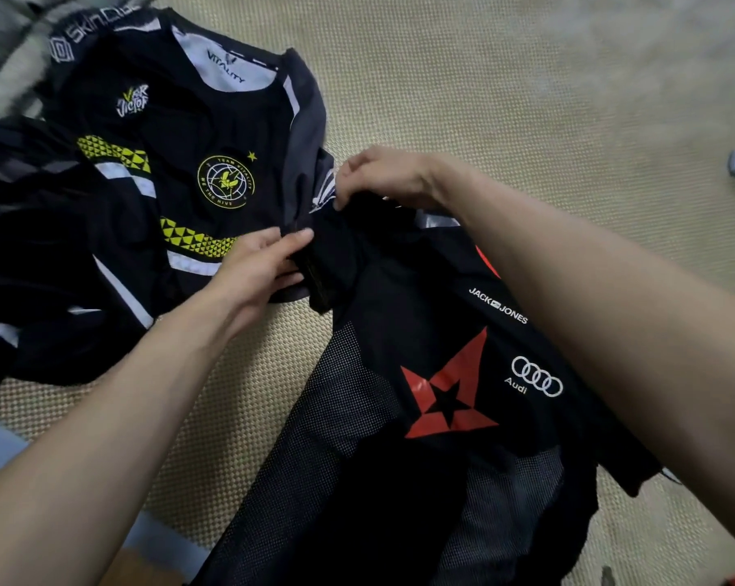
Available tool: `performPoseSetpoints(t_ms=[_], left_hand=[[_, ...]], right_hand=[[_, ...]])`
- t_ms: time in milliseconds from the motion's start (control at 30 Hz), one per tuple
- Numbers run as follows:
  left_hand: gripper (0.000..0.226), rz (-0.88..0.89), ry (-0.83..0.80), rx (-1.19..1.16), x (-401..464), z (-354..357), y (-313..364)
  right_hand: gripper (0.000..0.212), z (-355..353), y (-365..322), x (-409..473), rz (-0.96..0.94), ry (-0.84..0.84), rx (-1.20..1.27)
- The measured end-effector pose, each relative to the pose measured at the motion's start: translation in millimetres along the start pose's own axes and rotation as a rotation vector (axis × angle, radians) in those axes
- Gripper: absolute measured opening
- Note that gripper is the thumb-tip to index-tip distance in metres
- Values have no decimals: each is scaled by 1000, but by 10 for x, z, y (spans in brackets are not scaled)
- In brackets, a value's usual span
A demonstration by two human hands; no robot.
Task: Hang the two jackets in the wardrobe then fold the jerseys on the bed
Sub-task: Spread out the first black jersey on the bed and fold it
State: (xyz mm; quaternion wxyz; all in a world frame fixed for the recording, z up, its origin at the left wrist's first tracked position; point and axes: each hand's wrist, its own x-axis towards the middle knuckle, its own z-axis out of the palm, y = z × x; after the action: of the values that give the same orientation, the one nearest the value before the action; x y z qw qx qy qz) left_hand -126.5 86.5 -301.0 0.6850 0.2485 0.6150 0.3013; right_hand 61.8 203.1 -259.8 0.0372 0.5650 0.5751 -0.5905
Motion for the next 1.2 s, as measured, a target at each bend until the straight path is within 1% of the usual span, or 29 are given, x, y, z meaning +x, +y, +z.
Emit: performPoseSetpoints(t_ms=[33,67,100,133,167,200,267,300,333,400,500,600,667,733,767,800,833,900,967,1000,1067,1133,1200], left_hand=[[19,25,29,-136,-10,24,42],[22,48,49,-297,-21,35,97],[16,76,55,-428,-25,29,152],[14,102,63,-502,-26,9,203],[14,134,63,-526,-13,-20,238],[11,169,66,-521,5,-42,262],[9,230,111,-487,34,-84,280],[9,251,152,-472,48,-106,276],[10,263,193,-464,56,-127,269],[11,246,227,-427,60,-167,232],[9,178,247,-231,77,-191,145],[14,124,299,-107,117,-190,115],[21,97,281,-96,122,-174,145],[34,84,242,-121,134,-150,159],[42,85,233,-89,139,-133,153],[48,92,231,-27,140,-114,136],[49,104,231,57,145,-99,111],[40,147,220,256,164,-101,35],[26,215,211,390,180,-141,-59],[23,249,213,412,171,-154,-92],[22,316,214,451,131,-146,-103],[26,393,228,474,103,-84,-35],[30,455,316,531,93,-23,104]], right_hand=[[14,-13,47,20,-16,39,-85],[28,-27,91,34,-11,56,-194],[43,-45,131,51,18,42,-328],[56,-68,166,57,59,1,-468],[63,-99,198,59,99,-34,-587],[62,-144,231,75,117,-33,-669],[45,-261,287,93,90,72,-772],[38,-317,316,98,72,128,-773],[34,-367,348,100,59,154,-720],[28,-429,414,90,57,150,-546],[22,-454,516,111,58,185,-392],[25,-393,614,204,33,258,-355],[22,-327,660,238,37,290,-382],[14,-275,700,262,49,337,-397],[10,-249,709,253,52,375,-396],[11,-221,722,228,49,422,-409],[17,-183,741,189,31,490,-456],[34,-63,794,38,-55,667,-567],[40,142,827,-172,-221,802,-540],[39,276,847,-259,-301,818,-487],[36,591,905,-395,-393,746,-402],[32,914,971,-477,-384,647,-335],[26,1169,1019,-552,-337,609,-215]])
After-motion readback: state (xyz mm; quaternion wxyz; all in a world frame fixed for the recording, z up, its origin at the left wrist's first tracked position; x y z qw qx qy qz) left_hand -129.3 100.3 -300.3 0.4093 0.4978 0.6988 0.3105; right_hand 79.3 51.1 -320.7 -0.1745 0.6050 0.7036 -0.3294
